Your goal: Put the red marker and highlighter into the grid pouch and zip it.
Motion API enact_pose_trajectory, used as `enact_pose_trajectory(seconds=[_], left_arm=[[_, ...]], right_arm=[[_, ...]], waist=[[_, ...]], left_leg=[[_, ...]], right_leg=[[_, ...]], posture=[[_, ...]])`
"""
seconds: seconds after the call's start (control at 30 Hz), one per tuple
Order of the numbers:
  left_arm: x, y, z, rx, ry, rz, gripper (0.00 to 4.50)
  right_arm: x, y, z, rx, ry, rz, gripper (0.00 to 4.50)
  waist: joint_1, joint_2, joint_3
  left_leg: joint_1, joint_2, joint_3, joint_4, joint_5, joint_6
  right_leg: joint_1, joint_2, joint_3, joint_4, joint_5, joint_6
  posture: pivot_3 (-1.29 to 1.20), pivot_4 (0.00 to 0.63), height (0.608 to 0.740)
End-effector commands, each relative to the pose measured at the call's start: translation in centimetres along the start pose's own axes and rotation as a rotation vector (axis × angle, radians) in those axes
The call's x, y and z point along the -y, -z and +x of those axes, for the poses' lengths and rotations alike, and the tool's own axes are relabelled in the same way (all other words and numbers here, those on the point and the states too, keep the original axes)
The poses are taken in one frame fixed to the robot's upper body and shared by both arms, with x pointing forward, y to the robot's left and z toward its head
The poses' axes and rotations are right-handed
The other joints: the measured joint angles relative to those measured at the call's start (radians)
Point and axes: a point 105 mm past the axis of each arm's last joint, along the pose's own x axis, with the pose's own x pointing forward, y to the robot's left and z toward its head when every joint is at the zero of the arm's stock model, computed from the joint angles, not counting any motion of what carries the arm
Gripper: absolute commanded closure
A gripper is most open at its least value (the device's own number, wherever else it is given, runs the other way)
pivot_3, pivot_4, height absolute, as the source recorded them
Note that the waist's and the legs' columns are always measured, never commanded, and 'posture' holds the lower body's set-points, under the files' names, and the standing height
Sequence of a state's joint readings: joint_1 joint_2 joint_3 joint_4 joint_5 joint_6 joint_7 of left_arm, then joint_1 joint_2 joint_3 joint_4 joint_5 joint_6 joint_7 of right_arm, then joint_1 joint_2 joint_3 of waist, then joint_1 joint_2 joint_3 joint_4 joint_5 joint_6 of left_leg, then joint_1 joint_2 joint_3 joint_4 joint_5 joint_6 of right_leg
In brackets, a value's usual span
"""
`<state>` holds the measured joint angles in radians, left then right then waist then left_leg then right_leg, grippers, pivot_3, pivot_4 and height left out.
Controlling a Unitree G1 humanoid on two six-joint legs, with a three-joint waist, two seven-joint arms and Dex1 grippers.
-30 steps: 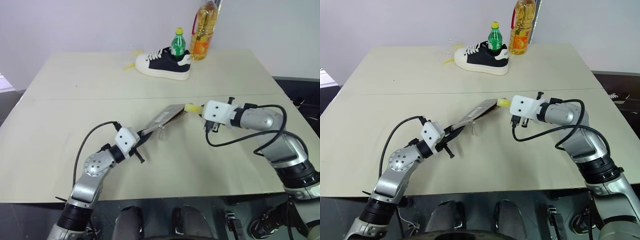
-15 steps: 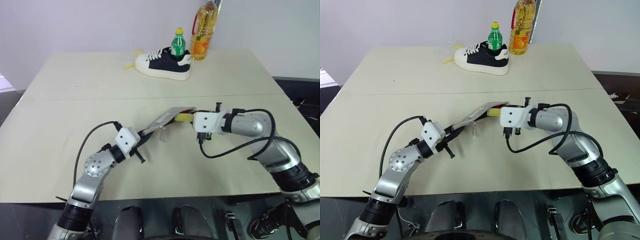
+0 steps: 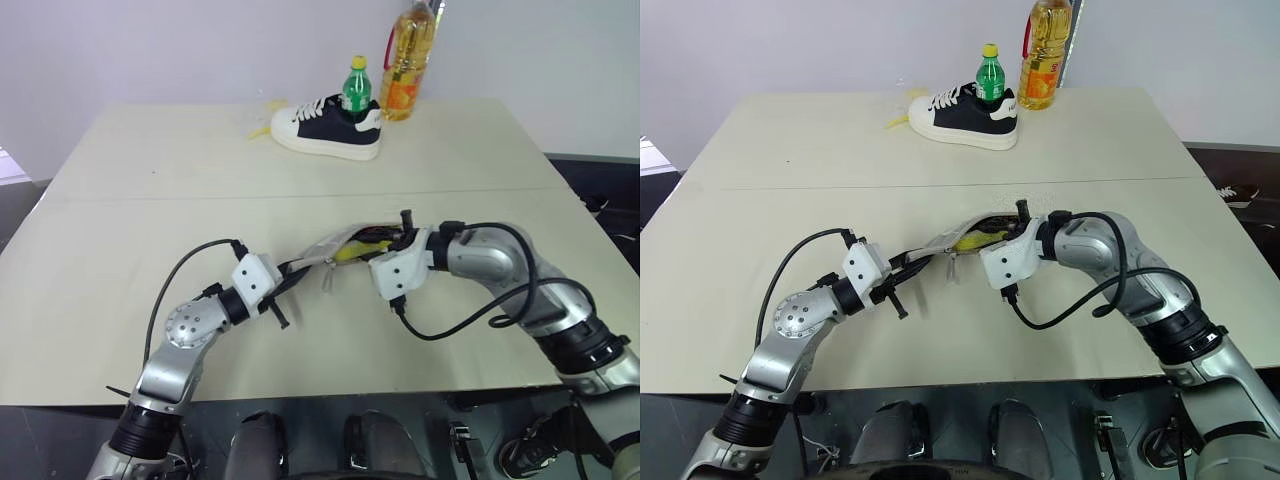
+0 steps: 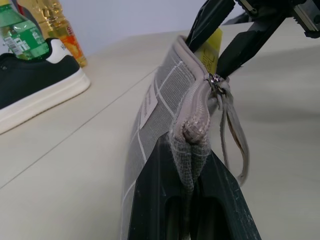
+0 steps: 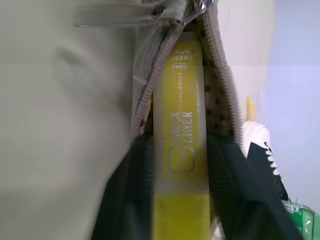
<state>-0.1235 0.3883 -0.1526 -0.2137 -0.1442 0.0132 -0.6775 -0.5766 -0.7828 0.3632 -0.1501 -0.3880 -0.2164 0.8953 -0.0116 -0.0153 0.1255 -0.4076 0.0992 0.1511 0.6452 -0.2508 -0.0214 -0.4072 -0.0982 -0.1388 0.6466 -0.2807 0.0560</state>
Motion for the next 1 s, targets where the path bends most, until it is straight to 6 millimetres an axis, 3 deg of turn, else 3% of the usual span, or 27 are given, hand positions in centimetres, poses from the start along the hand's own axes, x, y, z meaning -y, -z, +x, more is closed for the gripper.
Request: enact_pose_trajectory(seconds=[0.03, 0.1, 0.27, 0.3, 0.4, 0.47, 0.53, 0.63, 0.73, 0.93, 1.0], left_arm=[[-0.2, -1.7, -0.1, 0.058, -0.009, 0.024, 4.5], [-0.4, -1.7, -0.2, 0.061, -0.025, 0.014, 4.5], [-1.4, -2.0, -0.2, 0.094, -0.097, -0.037, 4.5], [-1.9, -2.1, -0.1, 0.105, -0.123, -0.062, 4.5], [-2.8, -2.4, 0.1, 0.137, -0.181, -0.117, 4.5], [-3.2, -2.7, 0.3, 0.157, -0.207, -0.141, 4.5], [-3.6, -3.2, 0.8, 0.192, -0.239, -0.179, 4.5], [-4.0, -3.7, 1.5, 0.227, -0.269, -0.211, 4.5], [-4.3, -4.0, 1.8, 0.249, -0.288, -0.232, 4.5], [-4.5, -4.2, 2.1, 0.254, -0.292, -0.232, 4.5], [-4.4, -4.2, 2.1, 0.248, -0.288, -0.224, 4.5]], right_arm=[[2.1, 0.1, -0.8, 0.005, 0.075, -0.024, 1.21], [3.1, 0.6, -1.2, 0.004, 0.124, 0.012, 0.21], [6.5, 2.2, -3.5, 0.048, 0.278, 0.309, 0.21], [7.1, 2.6, -4.1, 0.075, 0.313, 0.44, 0.21], [6.6, 2.8, -5.0, 0.159, 0.302, 0.756, 0.21], [6.1, 2.2, -5.3, 0.206, 0.27, 0.859, 0.21], [5.2, 2.5, -4.6, 0.246, 0.274, 1.111, 0.21], [3.3, 1.0, -2.8, 0.265, 0.22, 1.264, 0.21], [2.8, -0.6, -0.9, 0.306, 0.233, 1.414, 0.21], [3.5, -1.9, 2.3, 0.298, 0.294, 1.473, 0.21], [4.3, -2.2, 2.8, 0.326, 0.325, 1.491, 0.74]], waist=[[-0.001, 0.0, 0.0], [-0.001, 0.0, 0.0], [0.0, 0.0, 0.0], [0.0, 0.0, 0.0], [0.001, 0.0, 0.0], [0.002, 0.0, 0.0], [0.001, 0.0, 0.0], [0.001, 0.0, 0.0], [-0.005, 0.0, 0.0], [-0.001, -0.001, -0.001], [0.0, -0.001, -0.001]], left_leg=[[0.0, 0.0, 0.0, 0.0, 0.0, 0.0], [0.0, 0.0, 0.0, 0.0, 0.0, 0.0], [0.0, 0.0, 0.0, 0.001, 0.0, 0.0], [0.0, 0.0, 0.0, 0.001, 0.0, 0.0], [0.0, 0.0, -0.001, 0.001, 0.0, 0.0], [0.0, 0.0, -0.002, 0.001, 0.0, 0.0], [0.0, 0.0, -0.002, 0.001, 0.0, 0.0], [0.0, 0.0, -0.003, 0.001, 0.0, 0.0], [0.0, 0.0, -0.003, 0.0, 0.0, 0.0], [0.0, -0.001, -0.003, 0.001, 0.0, 0.0], [0.0, -0.001, -0.003, 0.001, 0.0, 0.0]], right_leg=[[0.0, 0.0, 0.0, 0.0, 0.0, 0.0], [0.0, 0.0, 0.0, 0.0, 0.0, 0.0], [0.0, 0.0, 0.0, 0.001, 0.0, 0.0], [0.001, 0.0, 0.0, 0.001, 0.0, 0.0], [0.001, 0.0, 0.0, 0.001, 0.0, 0.0], [0.002, 0.0, 0.0, 0.001, 0.0, 0.0], [0.002, 0.0, 0.0, 0.0, 0.0, 0.0], [0.002, 0.0, 0.0, 0.001, 0.0, -0.001], [0.001, 0.0, 0.0, 0.001, 0.0, -0.001], [0.001, 0.0, 0.0, 0.001, 0.0, 0.0], [0.001, 0.0, 0.0, 0.001, 0.001, 0.0]], posture=[[0.0, 0.15, 0.705], [0.0, 0.15, 0.705], [0.0, 0.15, 0.705], [0.0, 0.15, 0.705], [0.0, 0.15, 0.705], [0.0, 0.15, 0.705], [0.0, 0.15, 0.705], [0.0, 0.15, 0.705], [0.0, 0.15, 0.705], [0.0, 0.15, 0.705], [0.0, 0.15, 0.705]])
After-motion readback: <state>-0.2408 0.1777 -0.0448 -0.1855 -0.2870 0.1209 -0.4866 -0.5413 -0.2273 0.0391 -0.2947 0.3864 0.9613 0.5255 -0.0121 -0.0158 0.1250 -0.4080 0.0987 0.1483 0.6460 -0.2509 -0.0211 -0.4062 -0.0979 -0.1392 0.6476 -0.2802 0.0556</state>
